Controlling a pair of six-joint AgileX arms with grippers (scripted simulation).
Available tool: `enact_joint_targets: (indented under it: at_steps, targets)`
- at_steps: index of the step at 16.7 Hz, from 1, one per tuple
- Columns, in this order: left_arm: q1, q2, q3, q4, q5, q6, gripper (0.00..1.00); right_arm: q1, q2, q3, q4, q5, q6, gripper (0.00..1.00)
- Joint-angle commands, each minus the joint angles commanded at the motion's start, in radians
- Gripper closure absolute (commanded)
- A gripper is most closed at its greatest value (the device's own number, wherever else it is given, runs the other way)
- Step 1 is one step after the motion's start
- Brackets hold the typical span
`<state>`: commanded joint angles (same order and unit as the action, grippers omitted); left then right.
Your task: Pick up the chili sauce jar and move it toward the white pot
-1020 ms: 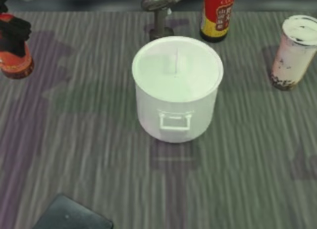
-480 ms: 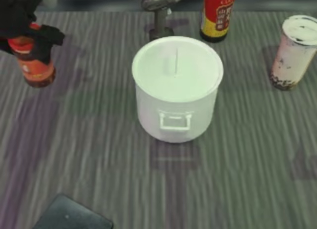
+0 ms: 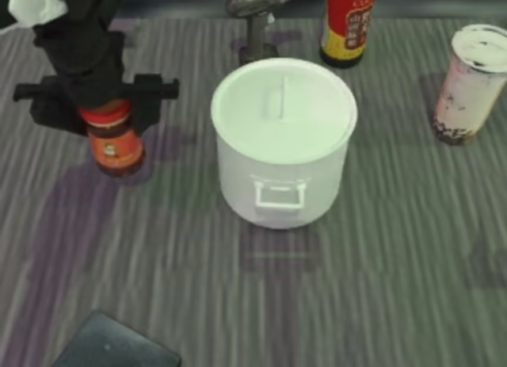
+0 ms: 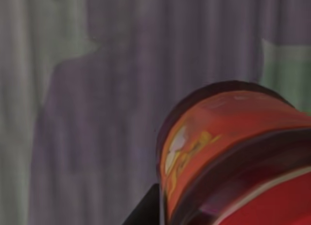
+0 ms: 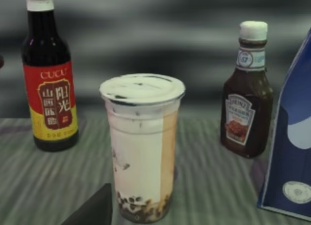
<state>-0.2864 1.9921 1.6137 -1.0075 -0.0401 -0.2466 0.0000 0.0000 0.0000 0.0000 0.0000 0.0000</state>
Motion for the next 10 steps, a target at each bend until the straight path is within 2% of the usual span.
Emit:
enact_joint_targets:
  at_steps: [3,10]
  targets:
    - [-0.025,-0.015,-0.029,0.026,-0.013,-0.050,1.00,0.000,0.000,0.000,0.000,0.000,0.000,0.00]
    - [-0.018,0.004,-0.052,0.064,-0.012,-0.047,1.00,0.000,0.000,0.000,0.000,0.000,0.000,0.00]
